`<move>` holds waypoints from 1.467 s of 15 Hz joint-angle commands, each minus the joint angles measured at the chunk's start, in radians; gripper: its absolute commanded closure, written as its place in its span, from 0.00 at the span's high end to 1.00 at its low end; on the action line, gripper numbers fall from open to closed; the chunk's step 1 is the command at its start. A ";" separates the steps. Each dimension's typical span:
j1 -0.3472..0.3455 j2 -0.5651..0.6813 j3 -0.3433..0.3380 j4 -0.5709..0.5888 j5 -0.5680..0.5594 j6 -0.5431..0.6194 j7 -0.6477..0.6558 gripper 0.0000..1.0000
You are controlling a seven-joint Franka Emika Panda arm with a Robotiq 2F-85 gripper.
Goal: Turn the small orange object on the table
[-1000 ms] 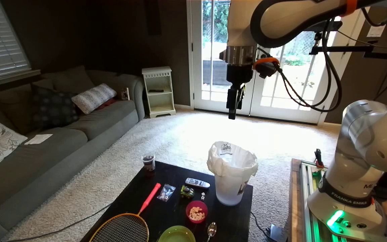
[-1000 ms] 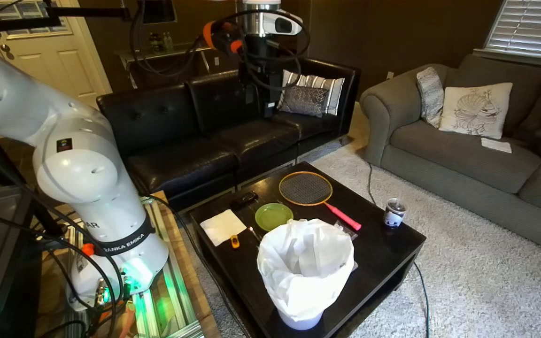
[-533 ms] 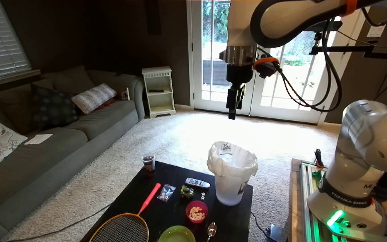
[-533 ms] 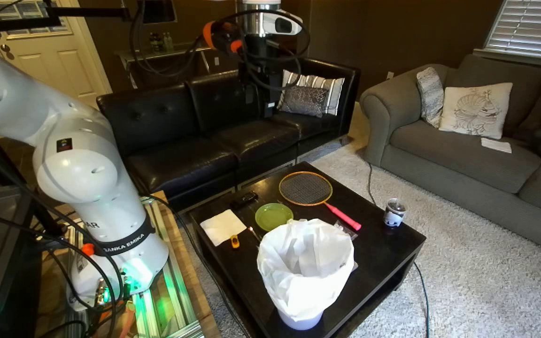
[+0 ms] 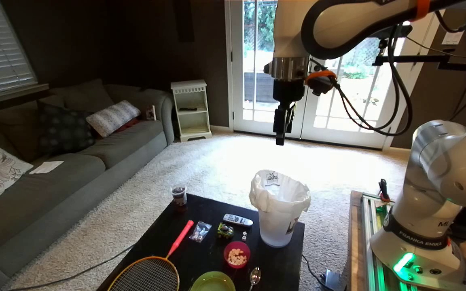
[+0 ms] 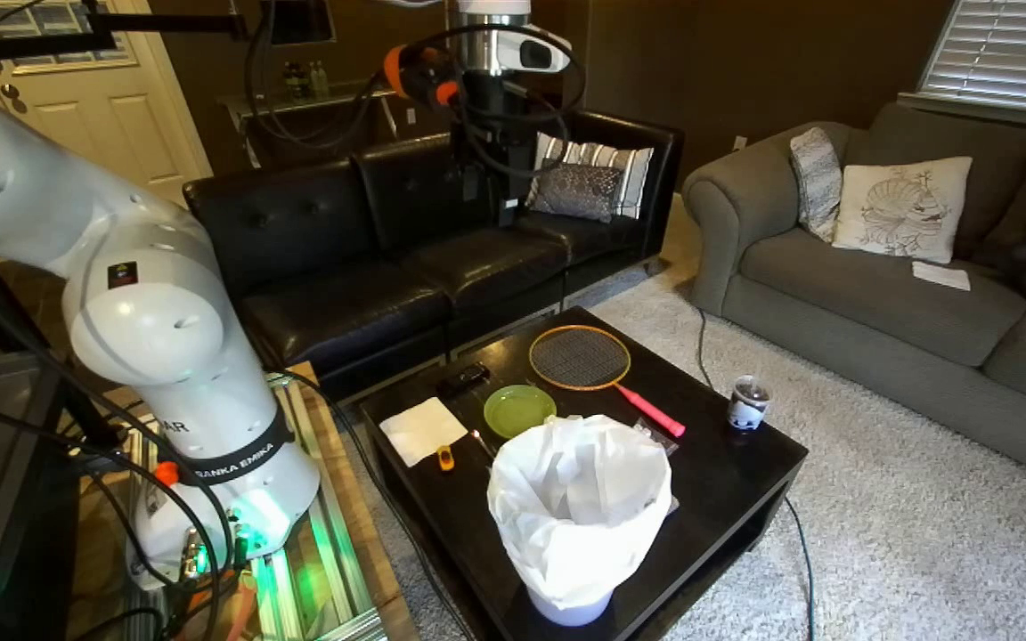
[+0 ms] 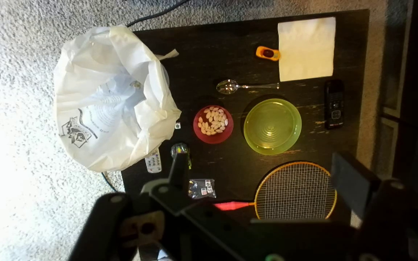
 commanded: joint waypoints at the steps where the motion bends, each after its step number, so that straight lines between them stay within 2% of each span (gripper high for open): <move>1: 0.038 0.033 0.022 -0.067 0.041 0.016 -0.023 1.00; 6: 0.108 0.110 0.037 -0.166 0.145 0.113 -0.061 1.00; 11: 0.167 0.229 0.039 -0.226 0.273 0.278 -0.121 1.00; 17: 0.221 0.439 0.047 -0.200 0.442 0.419 -0.250 1.00; 20: 0.226 0.524 0.064 -0.175 0.509 0.431 -0.331 1.00; 22: 0.210 0.559 0.081 -0.156 0.516 0.423 -0.343 1.00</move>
